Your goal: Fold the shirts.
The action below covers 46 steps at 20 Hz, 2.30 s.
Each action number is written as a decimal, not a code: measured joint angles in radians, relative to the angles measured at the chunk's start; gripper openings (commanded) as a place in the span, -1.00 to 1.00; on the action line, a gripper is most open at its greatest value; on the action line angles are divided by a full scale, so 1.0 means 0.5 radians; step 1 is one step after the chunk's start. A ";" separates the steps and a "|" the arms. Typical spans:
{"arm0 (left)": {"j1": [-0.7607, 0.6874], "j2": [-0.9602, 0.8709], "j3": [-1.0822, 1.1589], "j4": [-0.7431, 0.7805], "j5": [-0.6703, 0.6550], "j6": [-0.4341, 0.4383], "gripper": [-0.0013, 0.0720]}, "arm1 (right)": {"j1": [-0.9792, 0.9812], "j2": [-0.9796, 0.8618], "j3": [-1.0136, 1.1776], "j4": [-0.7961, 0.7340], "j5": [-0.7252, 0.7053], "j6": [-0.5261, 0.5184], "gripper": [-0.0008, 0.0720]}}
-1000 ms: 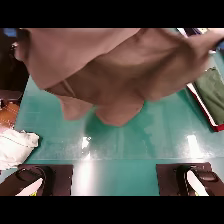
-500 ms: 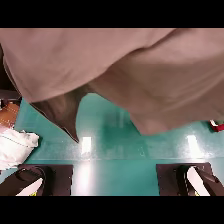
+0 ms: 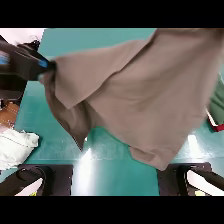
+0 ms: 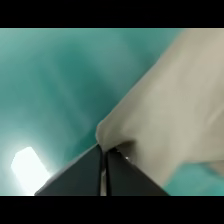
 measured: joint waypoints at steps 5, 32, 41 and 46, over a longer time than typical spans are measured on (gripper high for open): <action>0.034 -0.201 -0.693 0.259 0.532 -0.018 -0.90 | 0.363 -0.394 -0.321 -0.439 -0.305 0.027 -0.90; 0.538 0.118 -1.806 0.285 0.233 -0.270 0.80 | 0.345 -0.378 -0.394 -0.560 0.059 0.229 0.36; 0.539 0.137 -2.109 0.194 0.520 -0.359 0.55 | 0.351 -0.010 -0.903 -0.562 -0.164 0.229 0.23; 0.540 0.134 -2.134 0.143 0.570 -0.361 -0.46 | 0.352 0.121 -1.014 -0.566 -0.245 0.229 0.23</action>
